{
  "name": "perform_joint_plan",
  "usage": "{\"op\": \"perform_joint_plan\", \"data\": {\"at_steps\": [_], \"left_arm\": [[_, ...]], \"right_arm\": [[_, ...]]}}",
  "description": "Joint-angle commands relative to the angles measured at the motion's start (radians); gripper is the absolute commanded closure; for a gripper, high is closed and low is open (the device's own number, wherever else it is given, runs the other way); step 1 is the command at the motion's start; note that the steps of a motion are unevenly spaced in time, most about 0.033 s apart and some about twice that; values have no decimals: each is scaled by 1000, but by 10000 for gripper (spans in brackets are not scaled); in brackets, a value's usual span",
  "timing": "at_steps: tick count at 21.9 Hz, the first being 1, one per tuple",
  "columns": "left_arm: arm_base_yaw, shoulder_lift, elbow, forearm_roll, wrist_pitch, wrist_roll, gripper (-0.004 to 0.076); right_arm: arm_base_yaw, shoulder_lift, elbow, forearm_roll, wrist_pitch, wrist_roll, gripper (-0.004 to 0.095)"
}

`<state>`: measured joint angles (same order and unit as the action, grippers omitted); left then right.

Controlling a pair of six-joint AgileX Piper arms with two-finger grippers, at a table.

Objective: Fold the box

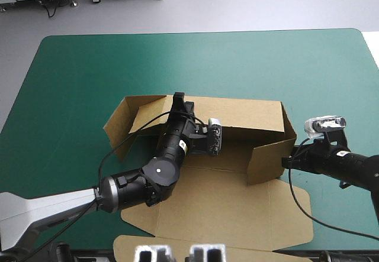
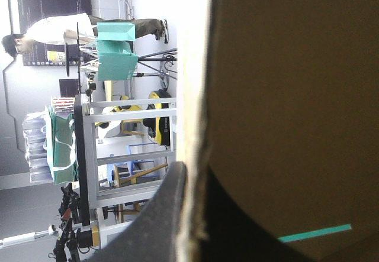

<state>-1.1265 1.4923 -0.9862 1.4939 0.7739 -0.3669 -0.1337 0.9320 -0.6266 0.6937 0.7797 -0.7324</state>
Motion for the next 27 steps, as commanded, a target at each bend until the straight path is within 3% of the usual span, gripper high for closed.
{"op": "perform_joint_plan", "data": {"at_steps": [1,5,9,15,20,27], "left_arm": [[-6,-8,-23,9,-16,-17,734],[-6,-6,-23,9,-16,-17,734],[-6,-6,-23,9,-14,-17,734],[-6,-6,-23,9,-14,-17,734],[-6,-6,-23,37,-14,-35,734],[-6,-6,-23,94,-12,-93,734]], "right_arm": [[1,-41,28,90,-96,-124,927],[1,-37,40,81,-103,-141,917],[1,-37,32,44,-84,-188,761],[1,-37,-70,-63,65,-168,569],[1,-37,-86,-83,117,-170,517],[1,-29,-86,-77,-1,-208,508]]}}
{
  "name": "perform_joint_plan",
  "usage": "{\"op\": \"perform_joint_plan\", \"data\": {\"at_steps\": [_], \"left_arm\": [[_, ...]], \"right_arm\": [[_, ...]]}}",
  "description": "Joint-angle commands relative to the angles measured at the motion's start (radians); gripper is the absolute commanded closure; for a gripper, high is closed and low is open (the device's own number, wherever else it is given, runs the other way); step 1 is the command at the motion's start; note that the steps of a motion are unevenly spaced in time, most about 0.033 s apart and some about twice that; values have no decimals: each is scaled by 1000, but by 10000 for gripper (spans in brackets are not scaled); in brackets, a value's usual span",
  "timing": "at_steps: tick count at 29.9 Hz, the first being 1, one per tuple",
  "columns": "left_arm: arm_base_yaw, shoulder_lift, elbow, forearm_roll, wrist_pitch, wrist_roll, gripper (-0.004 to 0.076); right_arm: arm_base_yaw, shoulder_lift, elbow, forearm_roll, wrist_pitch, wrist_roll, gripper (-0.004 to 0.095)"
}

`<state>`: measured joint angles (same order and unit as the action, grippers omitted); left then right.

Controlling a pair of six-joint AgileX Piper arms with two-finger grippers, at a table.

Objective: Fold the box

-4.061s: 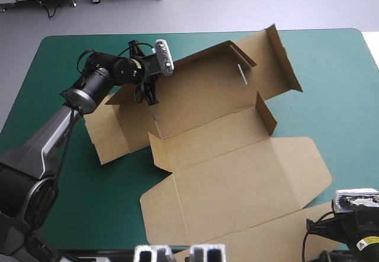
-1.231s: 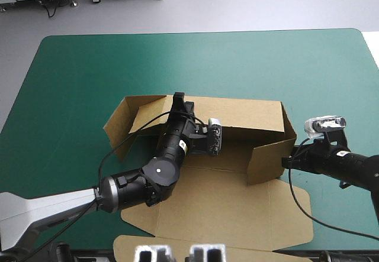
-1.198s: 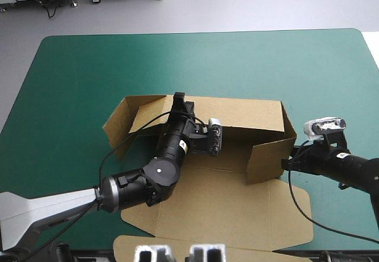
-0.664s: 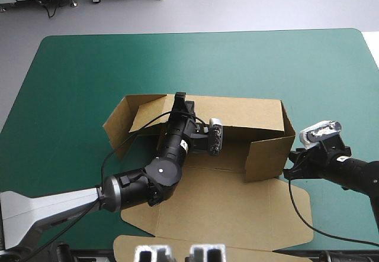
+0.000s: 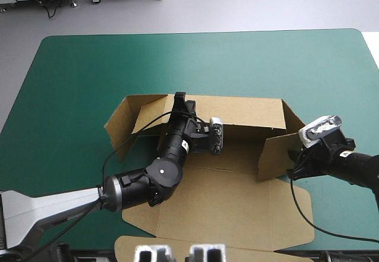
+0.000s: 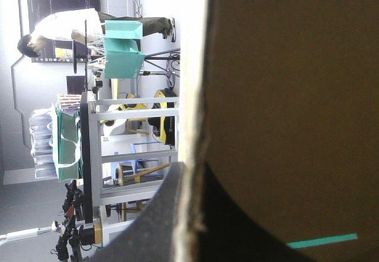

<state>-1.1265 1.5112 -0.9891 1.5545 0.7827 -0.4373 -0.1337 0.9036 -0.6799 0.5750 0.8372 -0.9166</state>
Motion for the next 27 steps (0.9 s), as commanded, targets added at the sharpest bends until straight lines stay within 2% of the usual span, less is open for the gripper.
{"op": "perform_joint_plan", "data": {"at_steps": [1,8,17,21,23,24,27], "left_arm": [[-6,-25,-20,34,-21,-22,734],[-6,-25,-20,60,-21,-22,734],[-6,-25,-20,82,-23,-38,734],[-6,-25,-20,126,-21,-97,734],[-6,-25,-20,126,-23,-106,734],[-6,-25,-20,126,-23,-106,734],[-6,-25,-20,127,-29,-106,734]], "right_arm": [[1,9,-33,54,-54,-43,508],[1,94,-29,209,-13,-180,509],[1,137,-27,358,-34,-362,509],[1,182,-27,410,-54,-381,516],[1,205,-27,457,-71,-332,582],[1,213,-27,471,-76,-329,645],[1,237,-27,510,-80,-375,911]]}}
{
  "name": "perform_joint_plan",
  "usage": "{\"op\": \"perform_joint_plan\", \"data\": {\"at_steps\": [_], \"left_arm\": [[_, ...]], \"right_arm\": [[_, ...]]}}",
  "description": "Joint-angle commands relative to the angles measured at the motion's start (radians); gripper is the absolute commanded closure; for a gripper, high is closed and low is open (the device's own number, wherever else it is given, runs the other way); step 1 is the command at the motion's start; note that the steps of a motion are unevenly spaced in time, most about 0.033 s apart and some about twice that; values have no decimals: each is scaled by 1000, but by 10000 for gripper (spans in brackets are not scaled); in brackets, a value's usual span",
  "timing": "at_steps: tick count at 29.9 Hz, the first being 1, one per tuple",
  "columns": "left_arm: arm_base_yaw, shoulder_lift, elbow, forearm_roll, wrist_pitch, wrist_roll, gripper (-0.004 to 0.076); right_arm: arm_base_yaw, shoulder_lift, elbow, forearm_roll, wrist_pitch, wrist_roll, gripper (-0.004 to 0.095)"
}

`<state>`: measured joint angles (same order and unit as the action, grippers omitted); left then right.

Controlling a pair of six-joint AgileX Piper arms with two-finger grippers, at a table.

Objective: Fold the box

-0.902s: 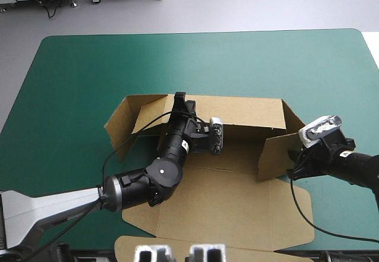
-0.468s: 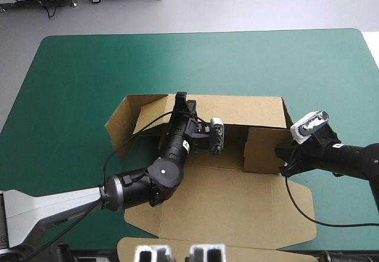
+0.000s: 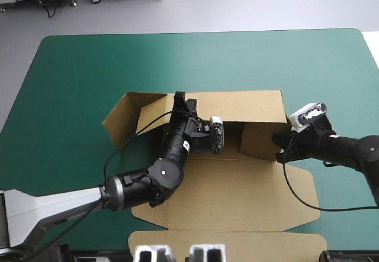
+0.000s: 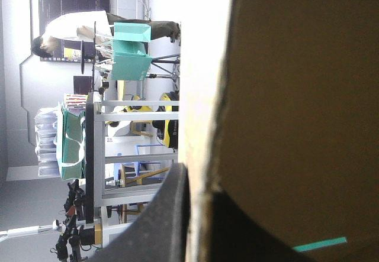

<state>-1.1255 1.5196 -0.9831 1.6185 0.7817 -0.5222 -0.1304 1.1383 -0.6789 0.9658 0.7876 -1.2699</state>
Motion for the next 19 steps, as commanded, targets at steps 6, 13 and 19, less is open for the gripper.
{"op": "perform_joint_plan", "data": {"at_steps": [6,13,19], "left_arm": [[-7,-33,-26,63,-40,-21,734],[-7,-33,-26,105,-50,-30,734],[-7,-33,-36,165,-50,-97,734]], "right_arm": [[-2,10,-28,213,-90,-61,906],[-2,10,-28,222,-45,-111,908],[-2,10,-28,232,-23,-139,908]]}}
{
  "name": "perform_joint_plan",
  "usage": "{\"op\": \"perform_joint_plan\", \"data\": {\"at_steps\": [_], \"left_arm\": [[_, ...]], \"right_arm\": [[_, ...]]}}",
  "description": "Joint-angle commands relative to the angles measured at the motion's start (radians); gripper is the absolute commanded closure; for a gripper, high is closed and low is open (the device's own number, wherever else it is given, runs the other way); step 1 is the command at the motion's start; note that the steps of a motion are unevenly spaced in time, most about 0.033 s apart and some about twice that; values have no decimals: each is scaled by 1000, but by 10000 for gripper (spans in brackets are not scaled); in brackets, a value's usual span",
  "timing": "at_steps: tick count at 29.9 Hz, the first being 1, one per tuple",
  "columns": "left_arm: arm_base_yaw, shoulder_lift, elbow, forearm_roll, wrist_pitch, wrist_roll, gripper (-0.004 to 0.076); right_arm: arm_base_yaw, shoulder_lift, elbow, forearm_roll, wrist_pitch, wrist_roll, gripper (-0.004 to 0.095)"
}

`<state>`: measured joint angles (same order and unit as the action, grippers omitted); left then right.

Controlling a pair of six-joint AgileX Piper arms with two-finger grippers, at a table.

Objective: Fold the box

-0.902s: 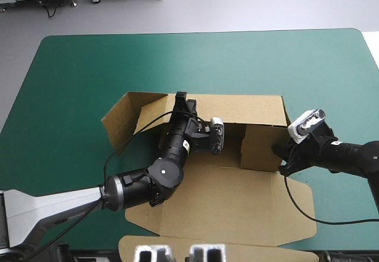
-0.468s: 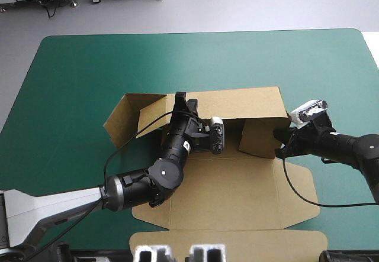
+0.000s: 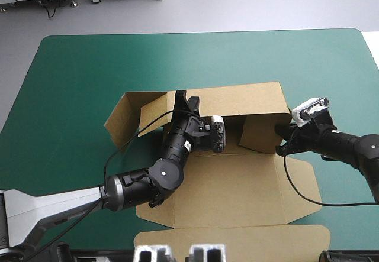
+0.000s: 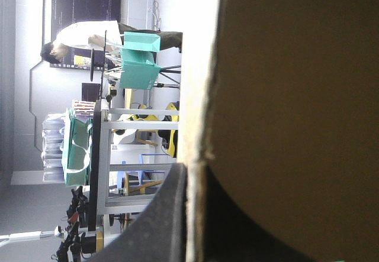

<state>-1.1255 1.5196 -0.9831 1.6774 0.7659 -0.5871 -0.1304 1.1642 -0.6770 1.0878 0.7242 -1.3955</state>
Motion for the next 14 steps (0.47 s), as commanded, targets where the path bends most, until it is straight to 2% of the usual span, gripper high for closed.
{"op": "perform_joint_plan", "data": {"at_steps": [1,7,14], "left_arm": [[-7,-33,-36,106,-34,-32,734],[-7,-33,-36,106,-34,-32,734],[-7,-33,-36,106,-32,-32,733]], "right_arm": [[-2,-16,-30,112,46,-16,908],[-2,-16,-30,163,122,-57,908],[-2,-16,-30,188,121,-68,908]]}}
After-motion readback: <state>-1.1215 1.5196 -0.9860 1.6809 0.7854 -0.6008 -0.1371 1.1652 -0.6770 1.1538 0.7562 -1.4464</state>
